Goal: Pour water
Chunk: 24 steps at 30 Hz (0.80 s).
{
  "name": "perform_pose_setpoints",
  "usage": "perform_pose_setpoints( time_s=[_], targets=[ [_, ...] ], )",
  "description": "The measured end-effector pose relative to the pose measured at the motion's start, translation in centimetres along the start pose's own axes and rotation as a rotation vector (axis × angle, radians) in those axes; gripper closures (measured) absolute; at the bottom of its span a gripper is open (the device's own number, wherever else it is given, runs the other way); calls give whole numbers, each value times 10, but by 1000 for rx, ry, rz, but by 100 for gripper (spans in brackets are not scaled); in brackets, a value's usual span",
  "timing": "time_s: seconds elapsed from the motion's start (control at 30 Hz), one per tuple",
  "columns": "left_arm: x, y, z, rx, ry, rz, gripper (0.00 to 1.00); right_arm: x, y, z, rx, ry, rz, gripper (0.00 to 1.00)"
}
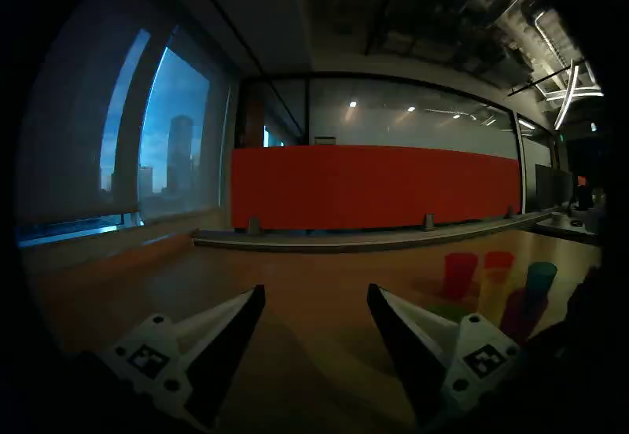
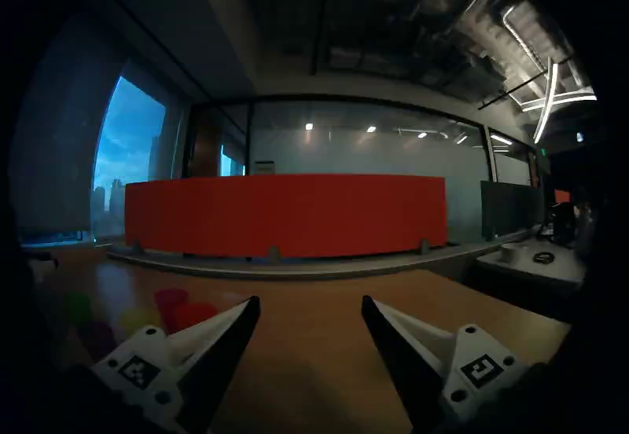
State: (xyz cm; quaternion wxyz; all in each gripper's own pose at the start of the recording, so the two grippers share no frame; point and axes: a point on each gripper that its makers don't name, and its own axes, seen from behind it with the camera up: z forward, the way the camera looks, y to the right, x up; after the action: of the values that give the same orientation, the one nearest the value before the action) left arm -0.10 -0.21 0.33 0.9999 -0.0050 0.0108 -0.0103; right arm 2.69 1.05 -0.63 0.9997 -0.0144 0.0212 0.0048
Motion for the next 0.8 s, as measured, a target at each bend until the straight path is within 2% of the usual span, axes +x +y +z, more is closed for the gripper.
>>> perform_pose_setpoints(
  time_s=[0.2, 0.8],
  targets=[
    [0, 1, 0, 0, 0, 0, 4, -14, -6, 2, 13, -21, 1, 0],
    [0, 0, -1, 0, 0, 0, 4, -27, -7, 6, 17, -39, 1, 0]
  ],
)
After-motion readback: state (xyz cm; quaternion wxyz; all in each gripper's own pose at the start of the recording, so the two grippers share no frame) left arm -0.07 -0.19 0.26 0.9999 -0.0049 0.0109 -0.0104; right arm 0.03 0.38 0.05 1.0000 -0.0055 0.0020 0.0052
